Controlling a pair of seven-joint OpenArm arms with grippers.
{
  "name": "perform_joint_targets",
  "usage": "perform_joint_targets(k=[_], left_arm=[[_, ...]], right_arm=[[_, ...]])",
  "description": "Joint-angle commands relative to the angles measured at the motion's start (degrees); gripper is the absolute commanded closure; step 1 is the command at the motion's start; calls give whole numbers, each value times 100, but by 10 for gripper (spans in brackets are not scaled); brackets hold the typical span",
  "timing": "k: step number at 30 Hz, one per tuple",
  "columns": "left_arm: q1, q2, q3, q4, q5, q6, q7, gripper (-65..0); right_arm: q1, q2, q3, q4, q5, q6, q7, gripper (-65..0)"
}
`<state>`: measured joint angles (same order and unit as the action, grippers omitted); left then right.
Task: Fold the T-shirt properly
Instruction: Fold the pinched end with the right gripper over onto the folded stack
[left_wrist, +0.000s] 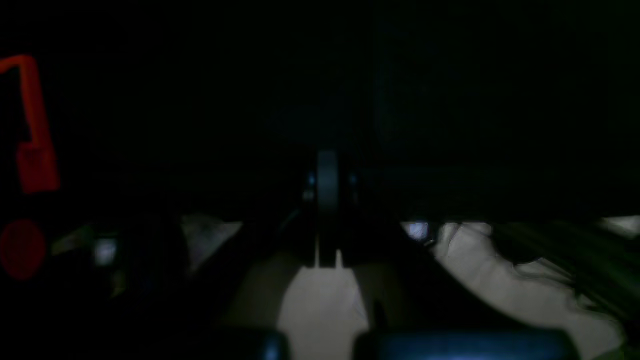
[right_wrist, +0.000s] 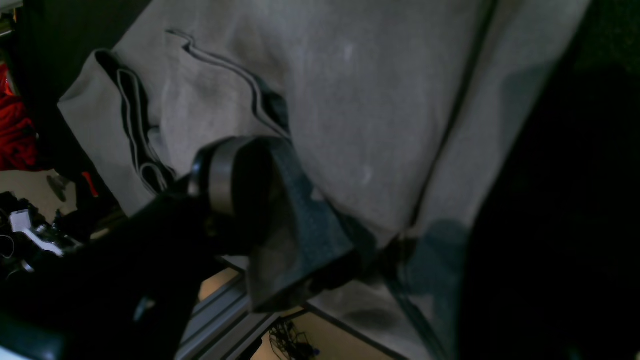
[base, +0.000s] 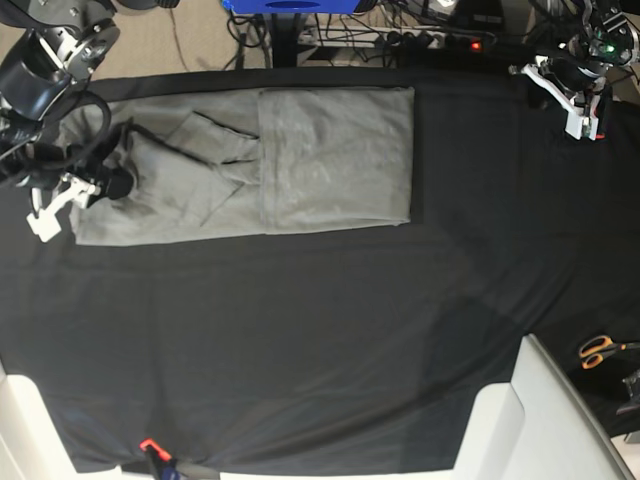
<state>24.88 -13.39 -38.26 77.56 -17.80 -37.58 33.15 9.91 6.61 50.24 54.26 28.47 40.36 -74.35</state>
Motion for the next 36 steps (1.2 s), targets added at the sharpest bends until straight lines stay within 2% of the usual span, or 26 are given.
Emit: perform_joint_targets(k=[1, 5, 9, 11, 14, 16, 17, 25, 30, 34, 36], left_arm=[[39, -116, -46, 222, -334, -26, -128, 0], [48, -125, 15, 758, -1072, -26, -128, 0], [-5, -116, 367, 1198, -1143, -26, -128, 0], [-110, -116, 543, 1259, -1143, -26, -128, 0], [-251, -99, 551, 1145, -1143, -237, -128, 0], [-357, -99, 543, 1110, -1143, -242, -128, 0], [-365, -99, 543, 1110, -1134, -242, -128, 0], [-295, -204, 534, 1101, -1099, -242, -137, 0], [-295, -222, 419, 873, -1099, -242, -137, 0], [-286, -222, 85, 767, -1090, -242, -137, 0], [-251, -222, -46, 732, -1090, -242, -137, 0]], right_arm=[[-29, -24, -44, -33, -311, -36, -227, -368], [-37, -15, -44, -33, -311, -36, -227, -368], [-37, 3, -44, -33, -319, -36, -227, -359], [-37, -6, -44, -33, -302, -36, -227, -284], [-37, -24, -44, -33, -302, -36, -227, -120], [-37, -24, -44, -33, -302, -36, -227, -18], [-37, -24, -44, -33, -302, -36, -227, 0], [95, 73, -61, 99, -311, -36, -174, -8], [15, -33, -61, 943, -319, -36, -236, -8], [-266, -138, -685, 1726, -284, -36, -174, -8], [-415, -314, -967, 2007, -284, -36, -25, -8]])
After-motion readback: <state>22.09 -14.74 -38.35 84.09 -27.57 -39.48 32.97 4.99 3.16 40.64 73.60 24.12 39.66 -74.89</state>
